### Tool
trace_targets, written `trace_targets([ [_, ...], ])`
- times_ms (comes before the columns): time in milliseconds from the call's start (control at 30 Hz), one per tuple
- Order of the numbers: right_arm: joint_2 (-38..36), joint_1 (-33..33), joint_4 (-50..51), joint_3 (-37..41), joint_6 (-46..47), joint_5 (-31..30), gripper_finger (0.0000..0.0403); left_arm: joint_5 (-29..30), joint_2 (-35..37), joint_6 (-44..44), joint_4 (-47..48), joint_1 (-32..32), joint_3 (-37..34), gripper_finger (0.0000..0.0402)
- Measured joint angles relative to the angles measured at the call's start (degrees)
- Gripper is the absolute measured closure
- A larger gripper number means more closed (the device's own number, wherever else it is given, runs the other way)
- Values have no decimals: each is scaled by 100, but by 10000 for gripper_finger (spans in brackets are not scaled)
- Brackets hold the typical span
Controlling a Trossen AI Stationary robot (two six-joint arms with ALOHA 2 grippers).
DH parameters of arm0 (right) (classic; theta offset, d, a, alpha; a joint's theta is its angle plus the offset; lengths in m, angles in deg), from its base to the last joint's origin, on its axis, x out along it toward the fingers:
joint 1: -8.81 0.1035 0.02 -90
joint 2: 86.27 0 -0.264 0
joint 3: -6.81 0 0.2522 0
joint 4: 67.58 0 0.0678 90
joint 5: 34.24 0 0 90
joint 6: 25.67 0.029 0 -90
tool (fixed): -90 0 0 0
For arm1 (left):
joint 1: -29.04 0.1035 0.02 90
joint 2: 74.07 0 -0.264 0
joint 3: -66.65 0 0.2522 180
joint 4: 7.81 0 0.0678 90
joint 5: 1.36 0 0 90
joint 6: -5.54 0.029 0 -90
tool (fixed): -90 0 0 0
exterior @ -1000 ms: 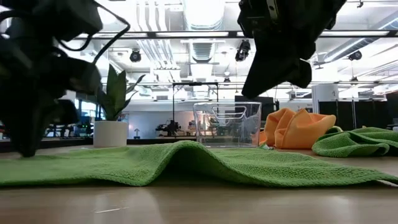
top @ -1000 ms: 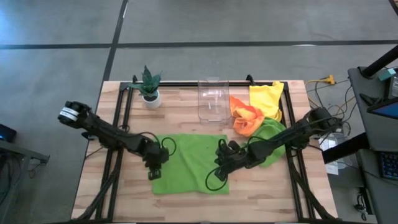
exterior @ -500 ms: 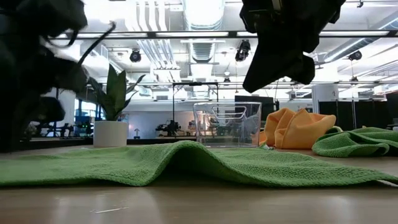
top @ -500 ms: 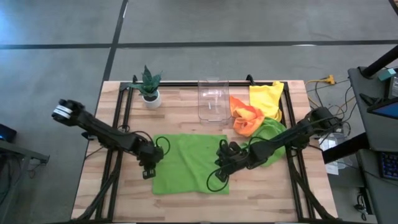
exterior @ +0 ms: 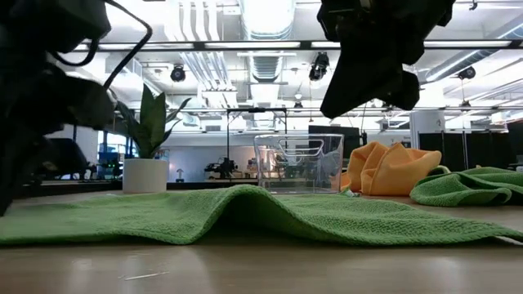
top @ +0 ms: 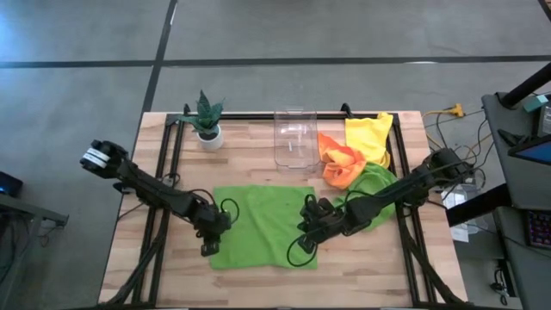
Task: Fold microfiber towels
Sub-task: Fold the top green towel
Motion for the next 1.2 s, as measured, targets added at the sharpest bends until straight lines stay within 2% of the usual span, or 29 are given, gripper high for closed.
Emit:
trace_targets([
  [200, -2, 108, 14, -13, 81, 1, 381, -91, 41, 1, 338, -108, 21, 402],
  [533, -4, 252, 29, -13, 189, -1, 381, -59, 735, 23, 1463, -127, 117, 402],
  [667, -4, 304, -136, -13, -28, -3, 380, -20, 1427, 13, 1454, -127, 117, 402],
  [800, -4, 300, -787, -13, -147, -4, 380, 196, 2257, 9, 1698, -127, 44, 402],
  [933, -4, 286, -1488, -15, -485, -11, 380, 672, 3100, -173, 2246, -127, -262, 402],
  [1200, -9, 104, -2156, -17, -544, -56, 380, 1500, 4726, -425, 2352, -115, -1216, 402],
])
